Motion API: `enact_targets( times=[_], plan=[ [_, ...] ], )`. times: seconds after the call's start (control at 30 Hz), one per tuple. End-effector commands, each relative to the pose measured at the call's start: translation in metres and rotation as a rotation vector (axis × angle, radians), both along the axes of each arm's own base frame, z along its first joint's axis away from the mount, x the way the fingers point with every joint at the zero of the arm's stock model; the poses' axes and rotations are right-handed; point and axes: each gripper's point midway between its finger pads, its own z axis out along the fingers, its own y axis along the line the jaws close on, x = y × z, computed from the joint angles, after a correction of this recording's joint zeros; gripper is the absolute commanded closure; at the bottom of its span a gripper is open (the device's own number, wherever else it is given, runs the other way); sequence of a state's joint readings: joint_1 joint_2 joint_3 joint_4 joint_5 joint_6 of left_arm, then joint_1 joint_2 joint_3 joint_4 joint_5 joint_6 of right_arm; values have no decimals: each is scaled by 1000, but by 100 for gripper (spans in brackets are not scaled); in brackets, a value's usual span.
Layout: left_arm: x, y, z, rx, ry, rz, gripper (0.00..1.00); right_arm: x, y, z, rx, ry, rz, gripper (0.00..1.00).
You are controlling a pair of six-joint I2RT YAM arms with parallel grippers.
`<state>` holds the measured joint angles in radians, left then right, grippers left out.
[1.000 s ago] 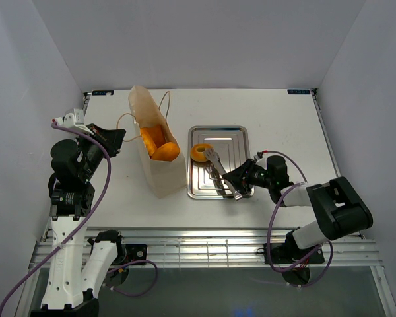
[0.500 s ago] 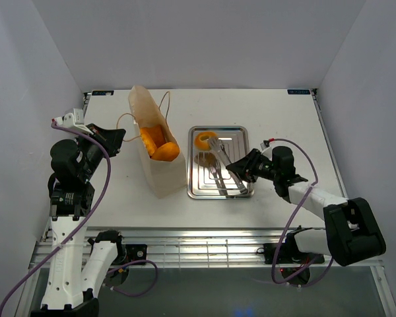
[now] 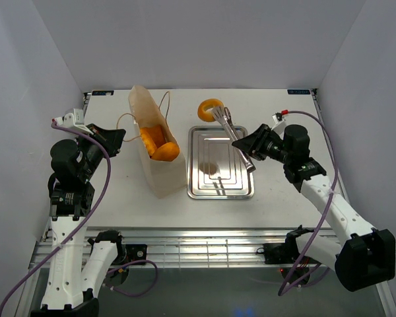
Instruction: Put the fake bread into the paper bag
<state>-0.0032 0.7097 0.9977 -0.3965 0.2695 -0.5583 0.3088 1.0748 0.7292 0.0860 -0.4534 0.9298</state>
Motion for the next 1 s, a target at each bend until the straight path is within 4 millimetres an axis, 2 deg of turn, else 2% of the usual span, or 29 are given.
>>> enact_targets(
  times=[0.0,0.13,0.17,0.33,0.43,0.67,0.73,0.77,0.83,0.97],
  plan=[
    [-5,0,9,0,-15,-2,100,4,-2,51,-28,-156,6,60],
    [-5,0,9,0,-15,0,100,1,2,96,-33,-280,24,60],
    [-5,0,8,0,-15,0,100,-1,3,112,-45,-324,30,60],
    [-5,0,7,-3,-11,-2,100,-9,13,162,-76,-466,40,60],
    [-6,-1,8,-5,-14,-3,100,-23,32,189,-72,-538,92,60],
    [-7,-1,9,-5,-15,-3,100,-49,72,225,-92,-653,186,60],
    [-7,0,8,-5,-14,-2,100,-49,81,227,-108,-663,193,60],
    [-7,0,9,-5,-15,-2,100,-57,87,233,-115,-687,215,60],
    [-7,0,10,-3,-16,-2,100,-60,99,230,-138,-689,233,60],
    [-8,0,11,-2,-16,1,100,-63,110,232,-176,-708,235,60]
  ],
)
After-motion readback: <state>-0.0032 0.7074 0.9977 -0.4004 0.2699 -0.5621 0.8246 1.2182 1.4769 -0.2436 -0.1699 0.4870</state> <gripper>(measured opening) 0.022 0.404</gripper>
